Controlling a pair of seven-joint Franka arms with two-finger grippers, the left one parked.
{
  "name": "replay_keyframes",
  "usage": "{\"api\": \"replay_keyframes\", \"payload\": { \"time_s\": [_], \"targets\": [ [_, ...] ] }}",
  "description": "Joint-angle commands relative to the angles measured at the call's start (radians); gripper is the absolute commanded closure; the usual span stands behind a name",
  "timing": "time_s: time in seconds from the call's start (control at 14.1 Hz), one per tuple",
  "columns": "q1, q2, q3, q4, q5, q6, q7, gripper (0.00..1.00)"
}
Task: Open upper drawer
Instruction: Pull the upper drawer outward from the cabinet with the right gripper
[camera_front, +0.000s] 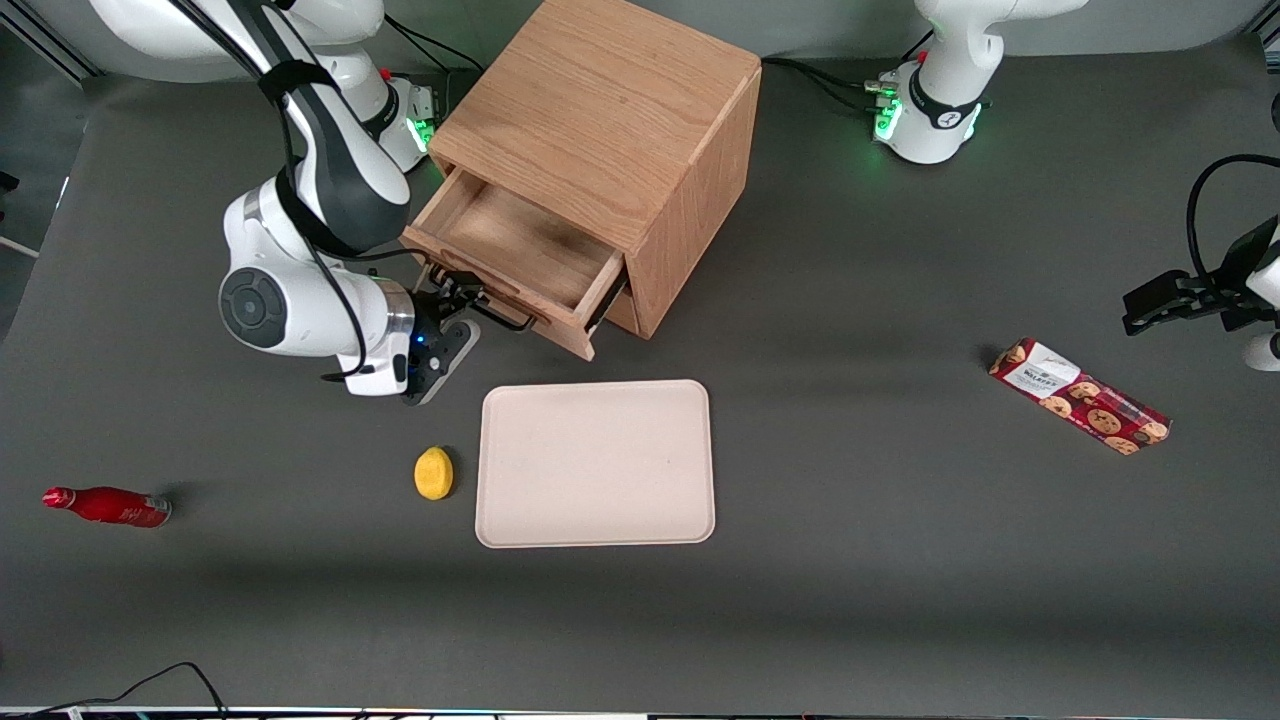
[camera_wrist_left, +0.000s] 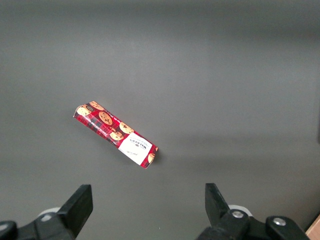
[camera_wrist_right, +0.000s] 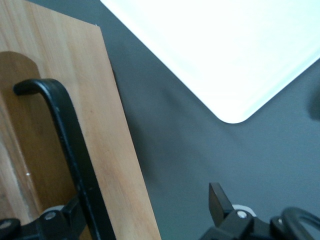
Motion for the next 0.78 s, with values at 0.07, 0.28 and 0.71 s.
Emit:
{"api": "replay_keyframes", "payload": {
  "time_s": [0.07,0.28,0.71],
  "targets": [
    [0.001,0.054,-0.023,0.074,-0.047,-0.015,-0.041,0.0],
    [0.001,0.083,-0.04,0.126,-0.071,-0.035,-0.067,0.0],
    [0.002,0.17,-0.129,0.279,-0.131,-0.088,-0.155,0.0]
  ]
}}
